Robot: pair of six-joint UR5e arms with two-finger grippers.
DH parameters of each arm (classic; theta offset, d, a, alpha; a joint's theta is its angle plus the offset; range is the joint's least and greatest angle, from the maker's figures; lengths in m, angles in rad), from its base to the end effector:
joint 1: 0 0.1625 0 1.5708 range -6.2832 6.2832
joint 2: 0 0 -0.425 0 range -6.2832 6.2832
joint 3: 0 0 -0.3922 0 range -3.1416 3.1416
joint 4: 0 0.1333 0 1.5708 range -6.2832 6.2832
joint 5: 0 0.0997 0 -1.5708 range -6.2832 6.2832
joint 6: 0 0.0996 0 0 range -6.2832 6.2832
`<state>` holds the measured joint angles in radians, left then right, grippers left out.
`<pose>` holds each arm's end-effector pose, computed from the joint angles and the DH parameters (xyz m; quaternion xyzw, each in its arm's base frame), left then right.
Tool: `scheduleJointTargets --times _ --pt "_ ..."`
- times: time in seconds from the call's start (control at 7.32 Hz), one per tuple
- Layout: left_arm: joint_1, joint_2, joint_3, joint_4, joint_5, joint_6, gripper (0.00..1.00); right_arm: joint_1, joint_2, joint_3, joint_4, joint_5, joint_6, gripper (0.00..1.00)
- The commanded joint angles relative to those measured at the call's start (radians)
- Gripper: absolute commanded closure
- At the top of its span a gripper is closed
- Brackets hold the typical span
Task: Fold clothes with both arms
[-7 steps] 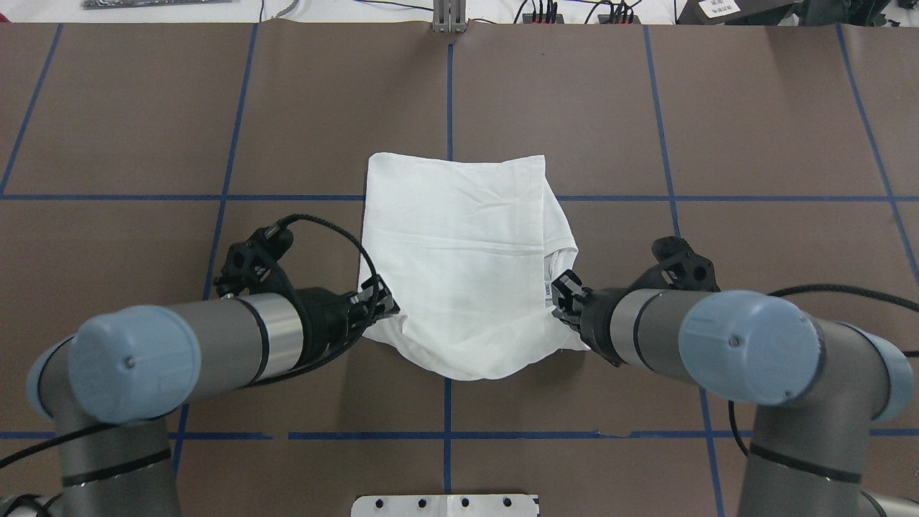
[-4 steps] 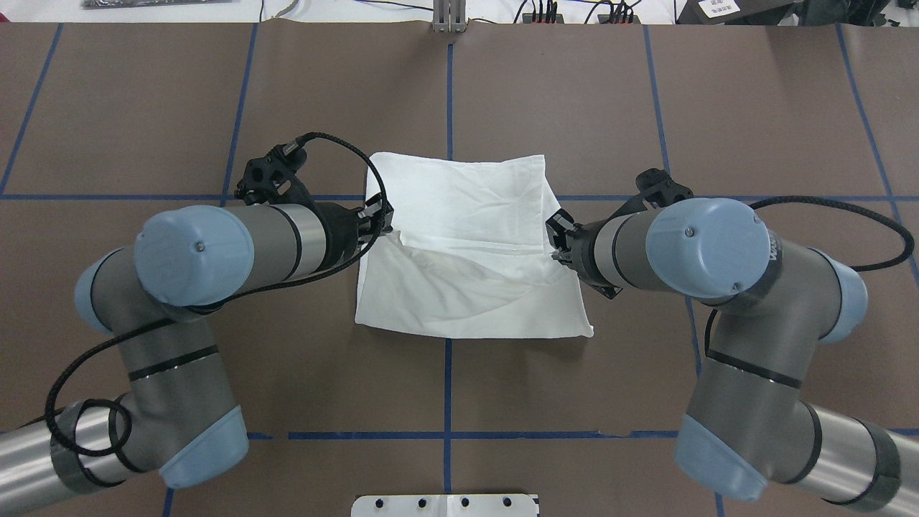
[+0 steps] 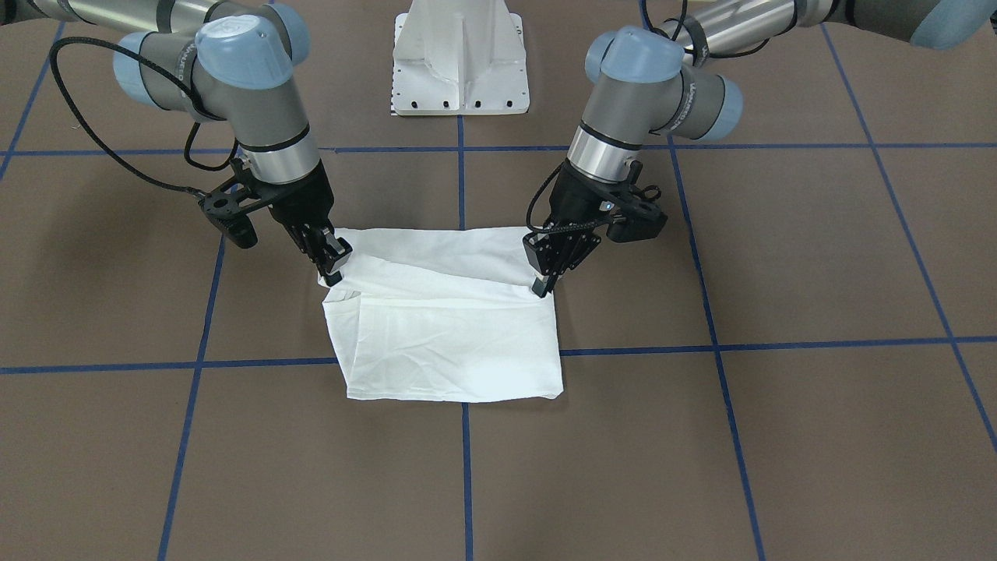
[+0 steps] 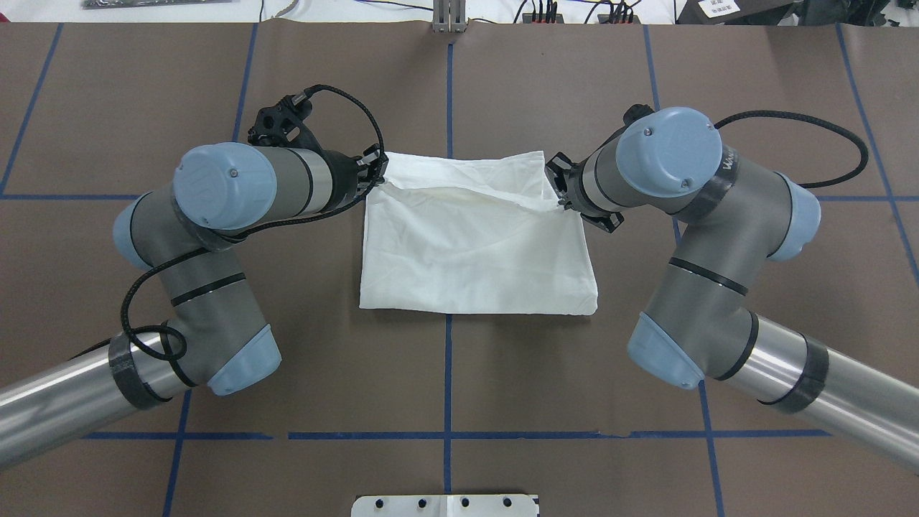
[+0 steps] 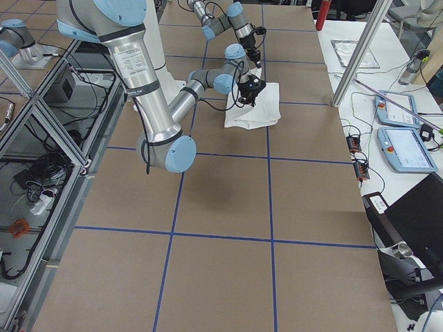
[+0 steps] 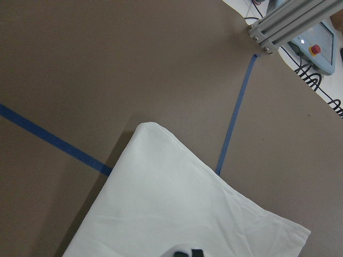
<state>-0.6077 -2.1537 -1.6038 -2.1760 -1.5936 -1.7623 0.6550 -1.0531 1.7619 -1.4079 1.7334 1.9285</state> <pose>0.4849 -0.4969 0.2312 0.1093 0.5628 -0.3127 0.7573 -0.4421 -0.4873 0.2635 -0.0105 -0.4270 0.4082 0.8068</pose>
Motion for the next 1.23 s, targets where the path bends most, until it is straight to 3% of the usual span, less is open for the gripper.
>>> scheduleJointTargets --times 0.0,0.14,0.27,0.41,0.55,0.68,1.09 --pt "-0.014 -0.032 0.111 -0.083 0.0 0.038 1.0 0.017 0.065 -0.152 0.071 0.006 -0.026 1.0" --pt "-0.032 -0.032 0.133 -0.088 -0.002 0.049 1.0 0.031 0.089 -0.235 0.137 0.008 -0.04 1.0" --pt "-0.049 -0.041 0.186 -0.144 0.0 0.059 0.92 0.069 0.135 -0.333 0.179 0.052 -0.089 1.0" --pt "-0.079 -0.082 0.287 -0.206 -0.002 0.082 0.75 0.11 0.2 -0.443 0.222 0.102 -0.144 1.0" --pt "-0.101 -0.113 0.361 -0.246 -0.002 0.119 0.57 0.126 0.22 -0.503 0.272 0.103 -0.178 0.01" --pt "-0.119 -0.112 0.364 -0.249 0.0 0.157 0.02 0.141 0.214 -0.5 0.277 0.103 -0.253 0.0" --pt "-0.13 -0.098 0.357 -0.281 -0.023 0.187 0.0 0.214 0.18 -0.493 0.273 0.133 -0.345 0.0"
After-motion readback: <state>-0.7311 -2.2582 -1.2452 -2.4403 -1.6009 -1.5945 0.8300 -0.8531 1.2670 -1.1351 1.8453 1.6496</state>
